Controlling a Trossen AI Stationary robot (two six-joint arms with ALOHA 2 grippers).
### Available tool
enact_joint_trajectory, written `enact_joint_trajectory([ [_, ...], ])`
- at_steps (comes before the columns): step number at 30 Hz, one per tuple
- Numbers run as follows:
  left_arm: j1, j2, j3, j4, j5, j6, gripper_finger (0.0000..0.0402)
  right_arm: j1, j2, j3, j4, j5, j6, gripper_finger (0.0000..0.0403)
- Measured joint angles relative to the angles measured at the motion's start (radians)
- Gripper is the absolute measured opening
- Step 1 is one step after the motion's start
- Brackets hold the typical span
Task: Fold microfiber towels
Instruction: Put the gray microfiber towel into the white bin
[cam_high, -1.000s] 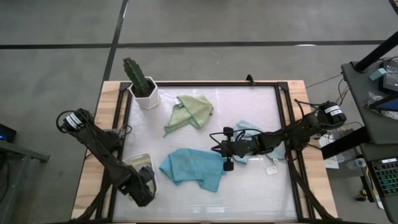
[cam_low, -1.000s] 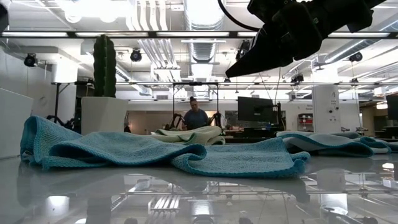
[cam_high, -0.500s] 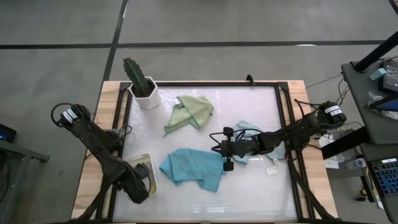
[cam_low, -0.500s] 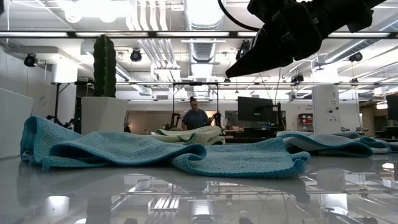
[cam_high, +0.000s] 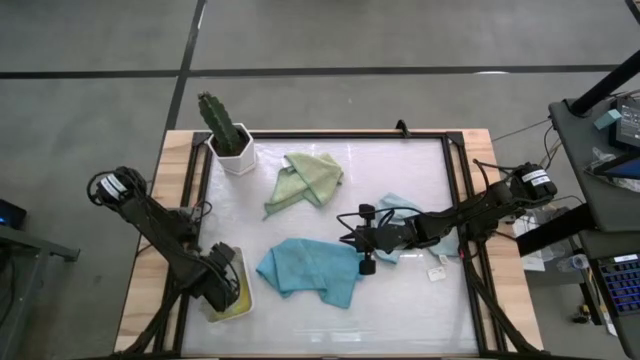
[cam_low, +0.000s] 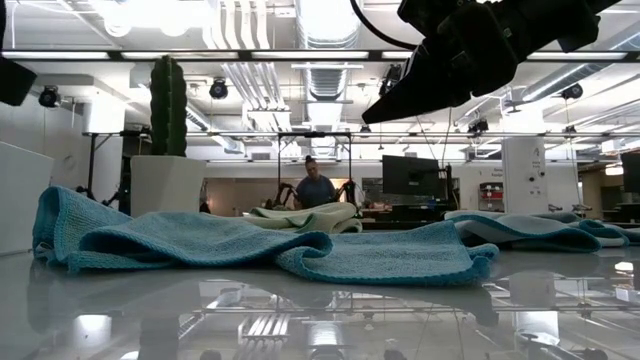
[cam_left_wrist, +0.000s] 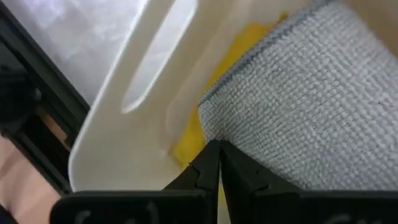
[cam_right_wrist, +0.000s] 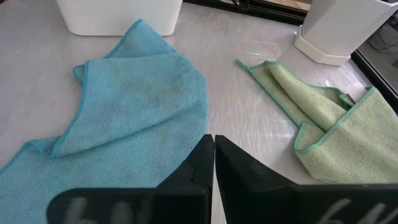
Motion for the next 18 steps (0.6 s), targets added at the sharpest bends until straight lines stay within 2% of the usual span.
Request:
enact_joint_trajectory([
  [5, 0.01, -0.027, 0.052, -0.013, 0.056, 0.001, 0.0, 0.0, 0.0, 0.0, 0.0, 0.0, -0.001, 0.0009],
  [11, 0.01, -0.06, 0.211, 0.019, 0.063, 0.024, 0.0, 0.0, 0.0, 0.0, -0.001, 0.0, 0.0, 0.0009],
  [14, -0.01, -0.054, 0.248, 0.111, 0.064, 0.086, 0.0, 0.0, 0.0, 0.0, -0.002, 0.0, 0.003, 0.0009],
  [18, -0.044, -0.011, 0.222, 0.243, 0.048, 0.154, 0.0, 0.004, 0.0, 0.0, -0.002, 0.0, 0.003, 0.0009],
])
